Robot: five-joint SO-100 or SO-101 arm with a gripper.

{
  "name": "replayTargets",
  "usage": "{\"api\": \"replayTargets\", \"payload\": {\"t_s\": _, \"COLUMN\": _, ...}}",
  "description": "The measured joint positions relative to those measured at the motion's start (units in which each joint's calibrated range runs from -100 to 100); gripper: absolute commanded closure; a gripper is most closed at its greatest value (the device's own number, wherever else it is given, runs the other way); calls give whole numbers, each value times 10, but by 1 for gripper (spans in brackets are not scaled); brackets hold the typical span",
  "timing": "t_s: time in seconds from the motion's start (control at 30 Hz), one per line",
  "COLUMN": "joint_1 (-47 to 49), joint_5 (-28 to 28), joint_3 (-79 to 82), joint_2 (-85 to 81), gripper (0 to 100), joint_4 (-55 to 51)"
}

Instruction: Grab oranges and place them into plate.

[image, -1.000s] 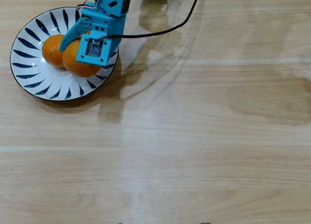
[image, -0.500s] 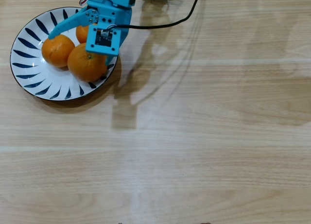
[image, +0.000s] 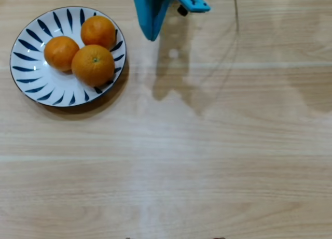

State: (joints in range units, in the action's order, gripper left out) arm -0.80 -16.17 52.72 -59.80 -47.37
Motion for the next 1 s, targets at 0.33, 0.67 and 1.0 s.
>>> {"api": "replayTargets", "payload": {"t_s": 0.33, "joint_1": 68, "joint_5": 77, "joint_3": 247, "joint_2": -333, "gripper": 98, "joint_4": -47}}
{"api": "replayTargets", "payload": {"t_s": 0.67, "joint_1": 93, "joint_5": 128, "joint_3": 412, "joint_2": -392, "gripper": 98, "joint_4": -87}}
{"api": "replayTargets", "payload": {"t_s": 1.0, "joint_1": 111, "joint_5": 131, "joint_3": 444, "joint_2": -393, "gripper": 98, "joint_4": -87}}
